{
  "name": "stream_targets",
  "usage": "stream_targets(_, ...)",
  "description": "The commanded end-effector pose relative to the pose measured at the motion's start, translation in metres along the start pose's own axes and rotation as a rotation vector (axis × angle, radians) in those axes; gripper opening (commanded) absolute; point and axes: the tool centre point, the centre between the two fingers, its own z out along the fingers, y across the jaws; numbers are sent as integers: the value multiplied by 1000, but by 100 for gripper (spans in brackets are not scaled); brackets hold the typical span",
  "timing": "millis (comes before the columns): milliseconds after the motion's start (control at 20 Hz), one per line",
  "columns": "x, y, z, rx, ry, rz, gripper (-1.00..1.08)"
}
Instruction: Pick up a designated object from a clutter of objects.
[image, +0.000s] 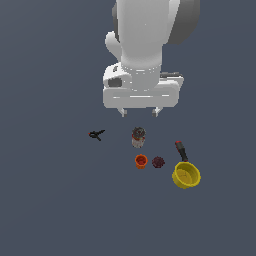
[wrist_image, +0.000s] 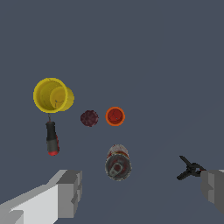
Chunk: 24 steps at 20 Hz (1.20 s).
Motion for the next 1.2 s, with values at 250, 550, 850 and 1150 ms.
stream_targets(250,7,-7,19,-4,-2,77,100)
stream_targets(550,15,-18,44,-9,-4,182,100)
stream_targets(850,23,-31,76,-16,-5,308,100)
stream_targets(1150,28,-44,108,-24,-5,434,100)
